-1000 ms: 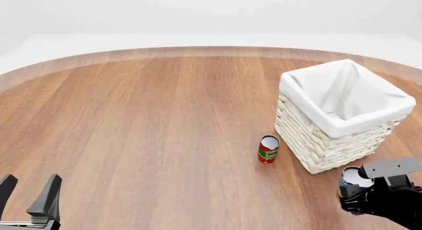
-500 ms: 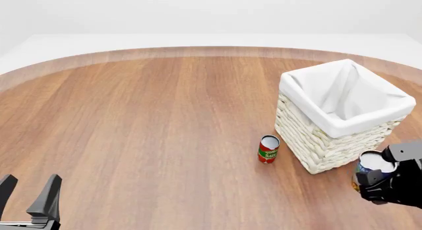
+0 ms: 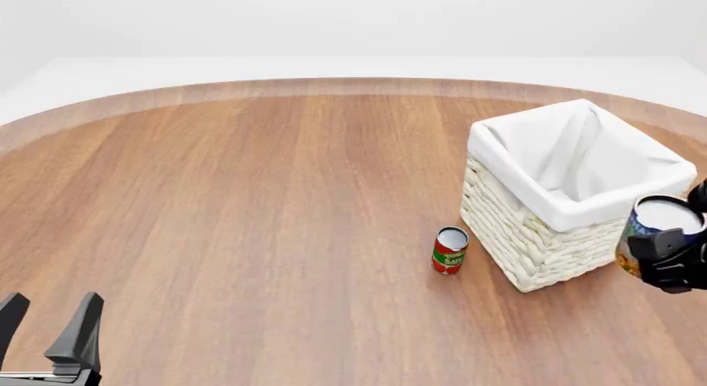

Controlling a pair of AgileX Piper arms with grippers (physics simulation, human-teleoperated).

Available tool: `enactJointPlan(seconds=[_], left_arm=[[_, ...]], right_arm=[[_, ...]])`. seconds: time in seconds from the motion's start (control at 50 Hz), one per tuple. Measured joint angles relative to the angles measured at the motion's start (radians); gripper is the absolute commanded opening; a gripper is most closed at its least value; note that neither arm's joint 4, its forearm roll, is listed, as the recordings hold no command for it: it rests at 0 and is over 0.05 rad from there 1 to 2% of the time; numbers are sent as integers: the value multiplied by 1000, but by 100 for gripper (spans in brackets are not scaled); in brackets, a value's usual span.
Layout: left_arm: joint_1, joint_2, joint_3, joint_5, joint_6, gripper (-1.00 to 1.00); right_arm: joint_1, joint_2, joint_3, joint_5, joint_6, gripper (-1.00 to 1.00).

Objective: Pick up the alphabet soup and the cream cheese box, and put them in the basket.

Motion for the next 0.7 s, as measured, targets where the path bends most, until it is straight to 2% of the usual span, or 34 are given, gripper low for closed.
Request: enactJointPlan(seconds=[0.7], left_arm=[[0,1,-1,0,0,100]], right_arm=[[22,198,-322,1,-11,-100]])
